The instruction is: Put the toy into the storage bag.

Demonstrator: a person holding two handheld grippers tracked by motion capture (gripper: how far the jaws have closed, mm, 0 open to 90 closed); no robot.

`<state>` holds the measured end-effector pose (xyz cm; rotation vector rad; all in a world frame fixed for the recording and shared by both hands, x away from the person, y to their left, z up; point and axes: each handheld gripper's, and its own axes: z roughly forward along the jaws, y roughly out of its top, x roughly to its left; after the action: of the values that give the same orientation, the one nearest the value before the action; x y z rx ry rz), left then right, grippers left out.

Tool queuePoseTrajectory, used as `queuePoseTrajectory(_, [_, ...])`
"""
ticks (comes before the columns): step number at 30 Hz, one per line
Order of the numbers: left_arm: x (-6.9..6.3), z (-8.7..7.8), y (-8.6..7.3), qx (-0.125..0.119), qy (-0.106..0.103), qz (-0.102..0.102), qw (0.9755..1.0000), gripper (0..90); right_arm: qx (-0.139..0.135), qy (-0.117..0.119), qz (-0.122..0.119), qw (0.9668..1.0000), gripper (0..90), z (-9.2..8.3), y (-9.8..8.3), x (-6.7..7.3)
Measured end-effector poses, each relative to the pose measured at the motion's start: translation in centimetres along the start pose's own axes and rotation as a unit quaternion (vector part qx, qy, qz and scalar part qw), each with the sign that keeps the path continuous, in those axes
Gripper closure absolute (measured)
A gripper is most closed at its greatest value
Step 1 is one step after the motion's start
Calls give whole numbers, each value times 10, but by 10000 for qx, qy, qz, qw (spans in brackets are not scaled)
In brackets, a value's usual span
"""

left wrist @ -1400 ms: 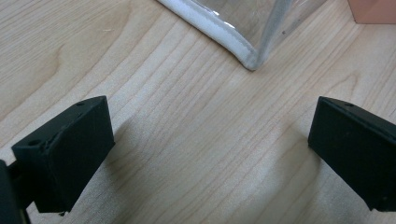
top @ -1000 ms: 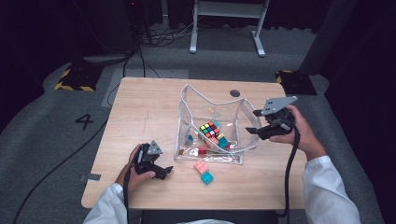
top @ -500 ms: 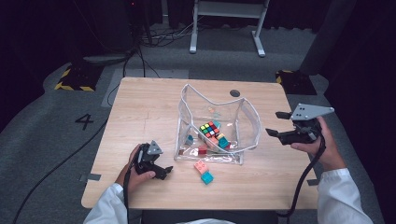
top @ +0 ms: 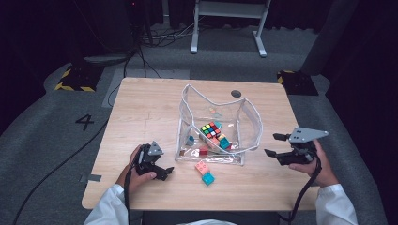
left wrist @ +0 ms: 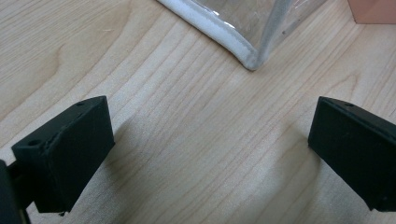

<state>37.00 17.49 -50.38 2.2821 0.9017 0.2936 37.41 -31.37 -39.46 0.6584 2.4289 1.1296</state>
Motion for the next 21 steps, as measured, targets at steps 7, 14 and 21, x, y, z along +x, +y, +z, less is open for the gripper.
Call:
queuePoseTrajectory(7, [0,0,0,-2,-1,-5,10000,3,11,302,178,9994,319,23,-28,21])
queuePoseTrajectory(14, [0,0,0,-4,-1,-7,10000,3,129,625,213,9977,325,42,-40,37])
queuePoseTrajectory(21, [0,0,0,-6,-1,-6,10000,3,199,864,168,9959,330,62,-45,59])
